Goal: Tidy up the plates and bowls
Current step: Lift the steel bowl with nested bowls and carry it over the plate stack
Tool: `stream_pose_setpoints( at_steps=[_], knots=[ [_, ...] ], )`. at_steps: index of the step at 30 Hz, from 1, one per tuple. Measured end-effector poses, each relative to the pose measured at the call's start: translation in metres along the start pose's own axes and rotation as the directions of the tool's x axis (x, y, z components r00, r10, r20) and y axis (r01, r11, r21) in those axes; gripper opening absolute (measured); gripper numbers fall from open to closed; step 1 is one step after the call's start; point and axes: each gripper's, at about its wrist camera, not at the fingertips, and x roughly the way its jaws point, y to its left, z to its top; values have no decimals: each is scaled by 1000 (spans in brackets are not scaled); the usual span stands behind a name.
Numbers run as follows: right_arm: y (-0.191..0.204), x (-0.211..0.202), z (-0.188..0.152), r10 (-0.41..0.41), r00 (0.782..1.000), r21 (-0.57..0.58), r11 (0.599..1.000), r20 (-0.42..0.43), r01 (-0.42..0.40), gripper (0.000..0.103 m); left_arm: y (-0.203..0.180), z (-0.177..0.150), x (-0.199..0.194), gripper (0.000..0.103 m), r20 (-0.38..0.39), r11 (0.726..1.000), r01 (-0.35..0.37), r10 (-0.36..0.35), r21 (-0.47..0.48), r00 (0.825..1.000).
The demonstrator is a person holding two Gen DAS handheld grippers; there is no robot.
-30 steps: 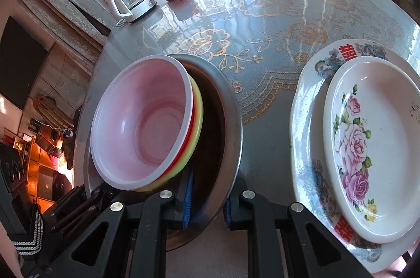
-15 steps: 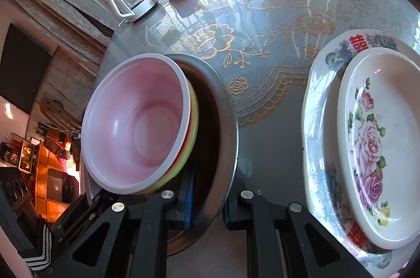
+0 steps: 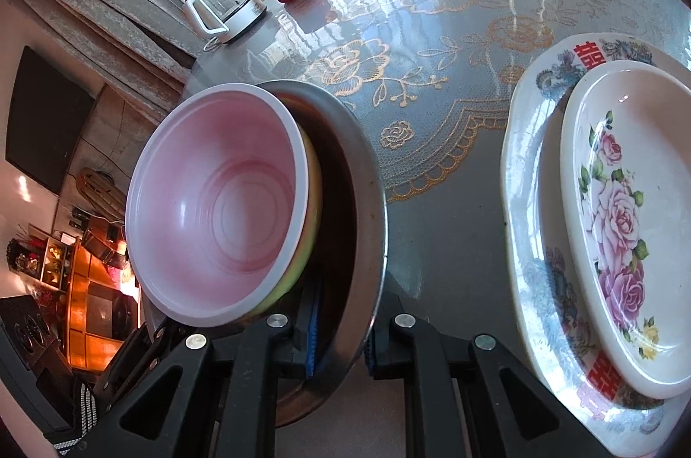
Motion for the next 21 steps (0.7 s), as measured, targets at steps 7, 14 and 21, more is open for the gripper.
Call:
stream_pose_setpoints(
  at_steps=[7,14,21],
  knots=[
    [-3,-9,-5,5,1000,-2,1000,3,-5,15,-4,-4,-9,25,-4,1000,15,-15,-9,1000],
    [-3,-31,-8,29,998,-3,1000,51,-29,15,-14,0,-28,25,38,999,35,-35,0,999],
    [-7,-56,-14,31,994,-3,1000,104,-30,15,-27,2,-41,24,65,997,67,-68,24,996]
  ],
)
